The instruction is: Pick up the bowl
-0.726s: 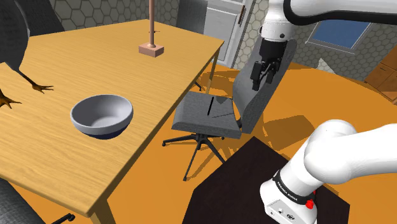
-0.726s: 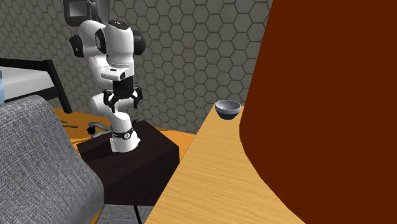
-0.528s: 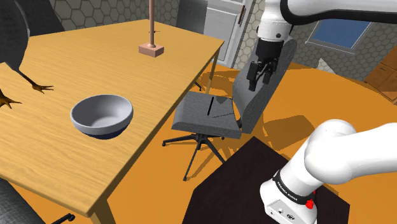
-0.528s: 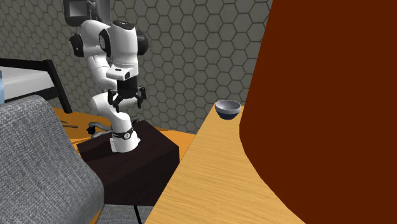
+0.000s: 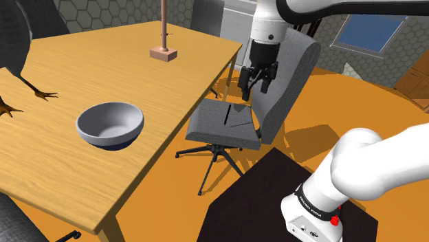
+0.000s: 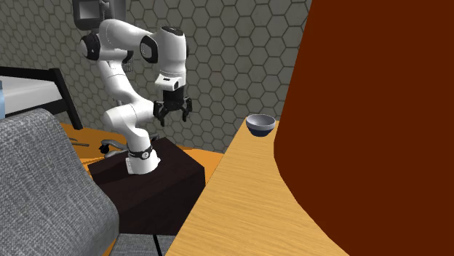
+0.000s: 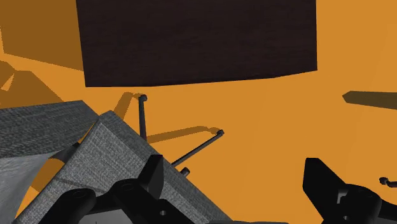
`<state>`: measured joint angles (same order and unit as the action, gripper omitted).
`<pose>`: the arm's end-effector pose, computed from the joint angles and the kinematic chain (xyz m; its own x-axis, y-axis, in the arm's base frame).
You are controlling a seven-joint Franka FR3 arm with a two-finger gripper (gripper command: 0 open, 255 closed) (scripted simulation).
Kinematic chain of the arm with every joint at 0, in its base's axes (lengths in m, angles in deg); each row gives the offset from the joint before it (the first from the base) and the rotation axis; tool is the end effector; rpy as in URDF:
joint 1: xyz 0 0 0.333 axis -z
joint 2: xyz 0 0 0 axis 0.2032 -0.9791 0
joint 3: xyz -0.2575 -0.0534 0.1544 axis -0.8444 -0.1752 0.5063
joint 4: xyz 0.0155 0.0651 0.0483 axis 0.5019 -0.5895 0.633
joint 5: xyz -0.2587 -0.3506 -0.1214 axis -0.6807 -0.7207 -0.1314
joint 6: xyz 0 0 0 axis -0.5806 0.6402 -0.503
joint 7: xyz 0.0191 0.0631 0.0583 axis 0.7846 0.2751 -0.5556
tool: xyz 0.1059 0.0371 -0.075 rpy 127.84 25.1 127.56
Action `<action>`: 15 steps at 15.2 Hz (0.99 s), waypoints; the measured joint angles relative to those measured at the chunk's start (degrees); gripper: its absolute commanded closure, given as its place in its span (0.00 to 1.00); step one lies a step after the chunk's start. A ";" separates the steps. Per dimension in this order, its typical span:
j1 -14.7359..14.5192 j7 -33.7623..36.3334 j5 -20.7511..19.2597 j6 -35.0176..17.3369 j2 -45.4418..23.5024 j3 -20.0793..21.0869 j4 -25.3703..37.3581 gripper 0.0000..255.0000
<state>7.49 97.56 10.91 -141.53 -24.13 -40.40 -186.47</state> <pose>0.4041 0.0844 0.4828 0.9887 -0.0870 -0.1219 -0.0787 -0.9943 0.0713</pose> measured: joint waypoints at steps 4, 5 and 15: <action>-1.36 5.41 2.58 -2.22 -5.37 4.06 4.03 0.00; -1.57 6.58 3.00 -2.91 -6.79 4.90 4.95 0.00; -3.68 19.79 3.61 -6.98 -23.43 13.51 19.78 0.00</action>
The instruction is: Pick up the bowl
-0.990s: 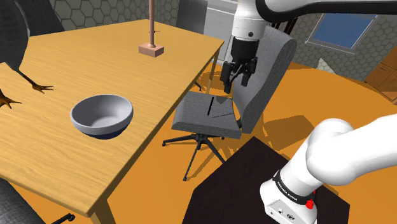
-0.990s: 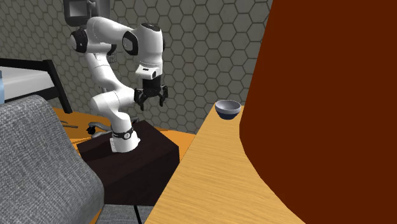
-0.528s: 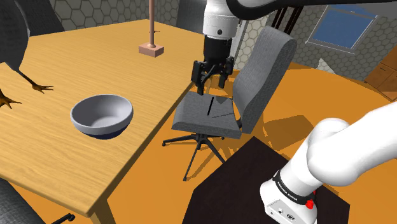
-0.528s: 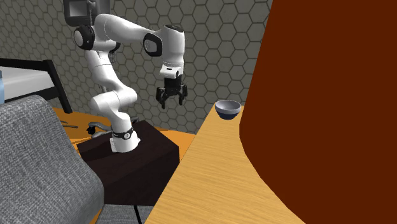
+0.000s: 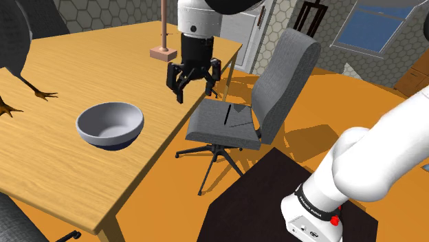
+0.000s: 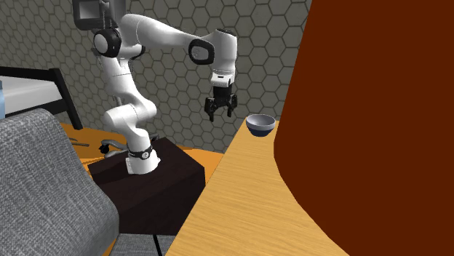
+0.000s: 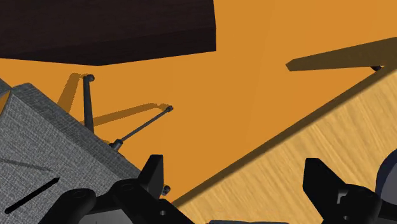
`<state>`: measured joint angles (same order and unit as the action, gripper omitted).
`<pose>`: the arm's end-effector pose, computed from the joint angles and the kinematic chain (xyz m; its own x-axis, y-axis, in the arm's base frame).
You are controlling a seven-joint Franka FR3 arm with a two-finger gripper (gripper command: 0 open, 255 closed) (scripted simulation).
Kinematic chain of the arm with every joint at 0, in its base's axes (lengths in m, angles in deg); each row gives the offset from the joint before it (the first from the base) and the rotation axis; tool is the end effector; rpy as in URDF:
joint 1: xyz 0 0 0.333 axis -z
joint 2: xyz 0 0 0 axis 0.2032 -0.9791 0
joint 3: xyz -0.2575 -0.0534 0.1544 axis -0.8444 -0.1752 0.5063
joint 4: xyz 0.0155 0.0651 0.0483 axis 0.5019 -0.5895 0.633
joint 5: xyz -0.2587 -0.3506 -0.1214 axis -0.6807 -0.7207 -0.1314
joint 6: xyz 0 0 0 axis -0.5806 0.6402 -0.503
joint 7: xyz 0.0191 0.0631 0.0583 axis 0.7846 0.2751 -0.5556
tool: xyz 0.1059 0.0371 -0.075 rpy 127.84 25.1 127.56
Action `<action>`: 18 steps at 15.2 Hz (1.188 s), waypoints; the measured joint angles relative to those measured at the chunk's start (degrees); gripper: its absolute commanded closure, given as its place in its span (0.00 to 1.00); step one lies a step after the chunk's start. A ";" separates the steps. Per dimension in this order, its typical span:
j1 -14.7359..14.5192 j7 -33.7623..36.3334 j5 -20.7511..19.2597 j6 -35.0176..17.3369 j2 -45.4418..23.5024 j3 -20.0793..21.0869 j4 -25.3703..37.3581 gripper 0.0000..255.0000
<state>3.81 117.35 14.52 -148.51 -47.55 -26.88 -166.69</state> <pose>0.4749 0.2748 0.4718 0.9882 -0.1292 -0.0818 -0.1268 -0.9914 0.0339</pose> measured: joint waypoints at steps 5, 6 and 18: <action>-1.75 7.47 -2.65 -0.88 -9.99 3.76 9.87 0.00; -2.23 8.89 -3.39 -0.80 -12.00 4.34 12.04 0.00; -5.22 15.38 -8.06 -4.29 -22.98 6.07 19.62 0.00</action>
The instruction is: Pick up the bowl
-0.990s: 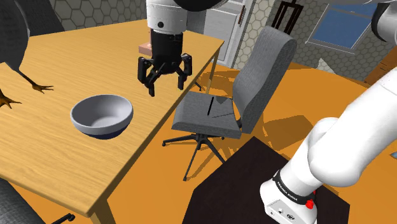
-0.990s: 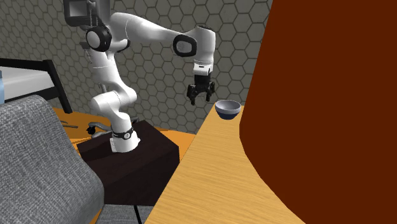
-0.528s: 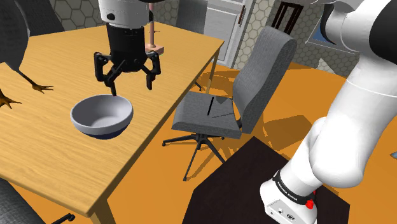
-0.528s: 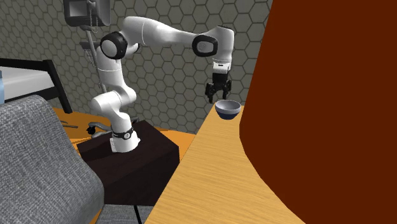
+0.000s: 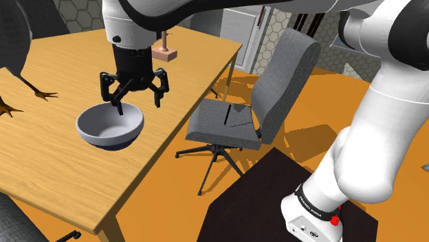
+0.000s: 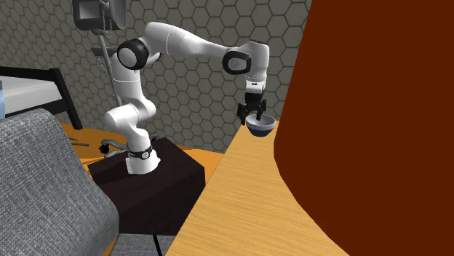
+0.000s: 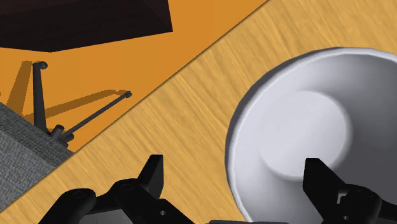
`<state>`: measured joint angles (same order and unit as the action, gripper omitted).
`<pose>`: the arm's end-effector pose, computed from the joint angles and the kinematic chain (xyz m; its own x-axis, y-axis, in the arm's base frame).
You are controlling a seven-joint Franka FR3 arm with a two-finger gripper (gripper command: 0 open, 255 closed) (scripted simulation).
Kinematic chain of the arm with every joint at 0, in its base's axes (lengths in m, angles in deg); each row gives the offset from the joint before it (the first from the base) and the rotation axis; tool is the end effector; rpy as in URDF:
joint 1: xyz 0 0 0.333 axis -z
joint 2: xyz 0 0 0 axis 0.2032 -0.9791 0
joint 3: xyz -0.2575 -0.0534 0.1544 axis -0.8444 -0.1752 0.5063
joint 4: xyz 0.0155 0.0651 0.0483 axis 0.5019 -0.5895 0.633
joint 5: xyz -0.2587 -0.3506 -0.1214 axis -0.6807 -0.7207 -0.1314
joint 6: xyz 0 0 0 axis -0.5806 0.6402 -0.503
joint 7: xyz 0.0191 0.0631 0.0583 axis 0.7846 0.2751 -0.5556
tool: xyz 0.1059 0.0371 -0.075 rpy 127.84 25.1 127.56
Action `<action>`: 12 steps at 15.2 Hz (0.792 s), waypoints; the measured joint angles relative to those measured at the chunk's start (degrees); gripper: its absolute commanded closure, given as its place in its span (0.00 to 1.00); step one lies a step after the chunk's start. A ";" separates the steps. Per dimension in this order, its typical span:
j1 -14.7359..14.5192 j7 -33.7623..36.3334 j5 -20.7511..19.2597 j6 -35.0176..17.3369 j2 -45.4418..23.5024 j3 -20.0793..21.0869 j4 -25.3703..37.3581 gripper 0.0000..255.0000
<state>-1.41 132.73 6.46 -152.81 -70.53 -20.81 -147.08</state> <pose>0.5254 0.4097 0.4349 0.9853 -0.1621 -0.0544 -0.1622 -0.9868 0.0036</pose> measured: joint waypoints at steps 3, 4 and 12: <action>0.11 -0.12 0.11 -0.57 0.26 -0.03 -0.78 1.00; 0.12 -0.14 0.12 -0.62 0.29 -0.03 -0.86 1.00; 0.07 -0.08 0.04 -0.26 0.13 -0.03 -0.34 1.00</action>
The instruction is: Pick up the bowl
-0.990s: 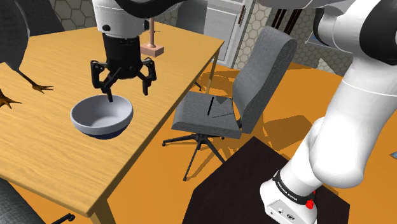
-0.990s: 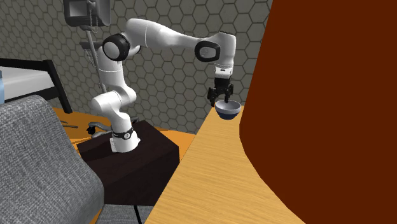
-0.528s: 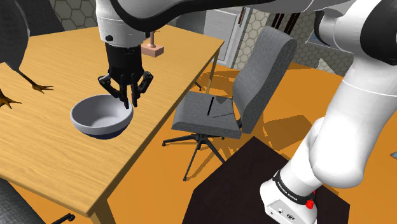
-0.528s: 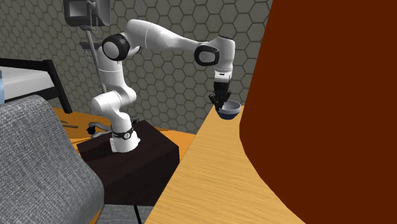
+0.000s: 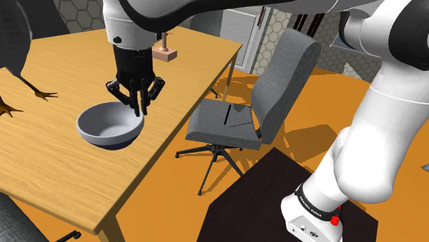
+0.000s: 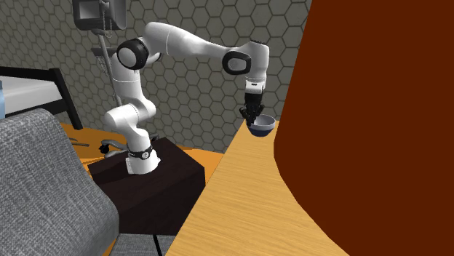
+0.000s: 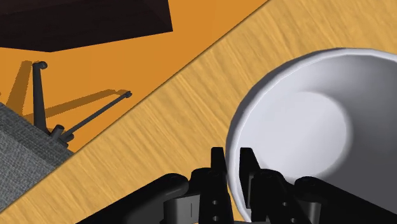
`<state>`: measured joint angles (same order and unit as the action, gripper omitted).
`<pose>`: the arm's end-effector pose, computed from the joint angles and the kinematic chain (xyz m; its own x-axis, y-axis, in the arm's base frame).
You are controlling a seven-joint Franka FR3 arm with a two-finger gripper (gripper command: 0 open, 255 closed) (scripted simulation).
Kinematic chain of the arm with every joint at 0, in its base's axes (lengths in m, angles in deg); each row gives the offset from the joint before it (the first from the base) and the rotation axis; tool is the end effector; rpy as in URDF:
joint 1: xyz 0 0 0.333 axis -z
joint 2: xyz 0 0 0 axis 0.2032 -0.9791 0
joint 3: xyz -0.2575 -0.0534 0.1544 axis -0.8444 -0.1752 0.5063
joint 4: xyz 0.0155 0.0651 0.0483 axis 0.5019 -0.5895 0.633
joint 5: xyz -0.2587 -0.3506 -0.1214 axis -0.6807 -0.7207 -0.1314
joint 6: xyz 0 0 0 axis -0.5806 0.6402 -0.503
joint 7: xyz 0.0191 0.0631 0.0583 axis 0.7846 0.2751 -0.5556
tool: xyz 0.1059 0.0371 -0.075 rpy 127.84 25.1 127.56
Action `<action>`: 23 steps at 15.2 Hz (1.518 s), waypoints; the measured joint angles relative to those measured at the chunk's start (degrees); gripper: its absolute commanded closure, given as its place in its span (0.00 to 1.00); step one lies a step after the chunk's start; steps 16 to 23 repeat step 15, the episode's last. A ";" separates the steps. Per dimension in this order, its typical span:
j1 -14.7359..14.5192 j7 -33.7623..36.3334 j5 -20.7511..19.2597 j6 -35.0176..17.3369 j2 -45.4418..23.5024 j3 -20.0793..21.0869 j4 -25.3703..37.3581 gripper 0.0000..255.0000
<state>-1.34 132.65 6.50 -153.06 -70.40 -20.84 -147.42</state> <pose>0.5253 0.4087 0.4334 0.9853 -0.1623 -0.0538 -0.1624 -0.9867 0.0034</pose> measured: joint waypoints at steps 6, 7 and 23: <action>-0.12 0.01 0.13 4.16 0.18 0.11 3.99 1.00; -0.19 0.07 0.06 4.91 0.00 0.13 4.89 1.00; -0.52 0.30 0.01 10.89 -0.13 0.31 11.01 1.00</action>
